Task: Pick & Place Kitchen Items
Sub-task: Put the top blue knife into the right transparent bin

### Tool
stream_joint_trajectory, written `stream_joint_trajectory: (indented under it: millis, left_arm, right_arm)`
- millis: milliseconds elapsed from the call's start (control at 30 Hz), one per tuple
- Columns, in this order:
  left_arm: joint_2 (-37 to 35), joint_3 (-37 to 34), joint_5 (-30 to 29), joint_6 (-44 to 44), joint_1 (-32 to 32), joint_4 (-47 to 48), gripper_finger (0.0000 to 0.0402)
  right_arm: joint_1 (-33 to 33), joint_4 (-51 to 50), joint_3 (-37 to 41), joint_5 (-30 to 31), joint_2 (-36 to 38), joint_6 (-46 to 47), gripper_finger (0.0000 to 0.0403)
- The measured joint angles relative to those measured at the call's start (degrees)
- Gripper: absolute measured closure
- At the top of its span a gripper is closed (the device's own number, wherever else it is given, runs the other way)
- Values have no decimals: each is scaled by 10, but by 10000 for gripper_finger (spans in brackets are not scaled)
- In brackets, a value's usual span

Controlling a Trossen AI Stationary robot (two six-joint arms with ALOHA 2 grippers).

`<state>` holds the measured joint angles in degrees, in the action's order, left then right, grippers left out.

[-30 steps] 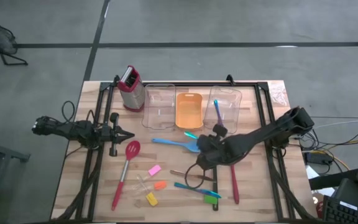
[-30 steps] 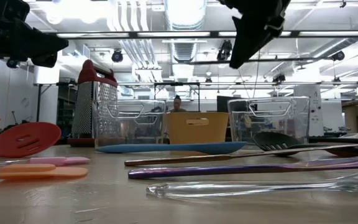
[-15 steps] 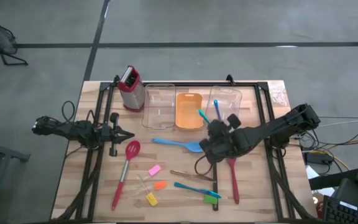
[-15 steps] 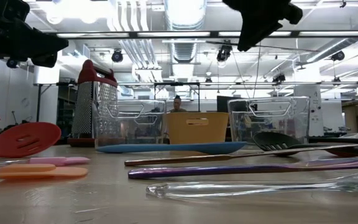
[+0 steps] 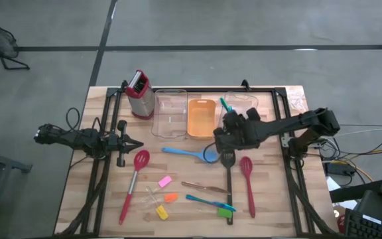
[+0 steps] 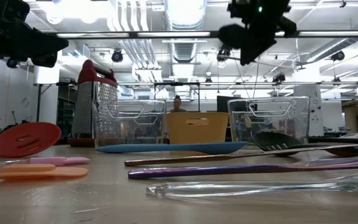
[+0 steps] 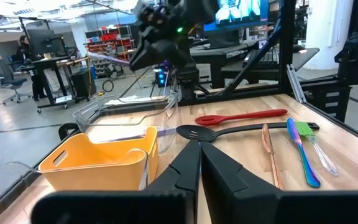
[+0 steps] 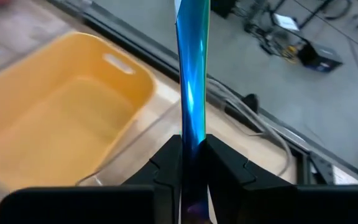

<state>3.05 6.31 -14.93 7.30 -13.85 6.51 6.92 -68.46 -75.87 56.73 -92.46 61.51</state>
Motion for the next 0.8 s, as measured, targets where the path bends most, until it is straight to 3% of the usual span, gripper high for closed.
stream_joint_trajectory:
  millis: [300, 533, 800]
  left_arm:
    - [0, 0, 0, 0, 0, 0, 383]
    - [0, 0, 0, 0, 0, 0, 381]
    - [0, 0, 0, 0, 0, 0, 381]
  right_arm:
    - [-73, 19, 39, 4, 1, 14, 347]
    - [-110, 27, 73, -42, 1, 43, 346]
    - [-128, 159, 130, -62, 1, -7, 346]
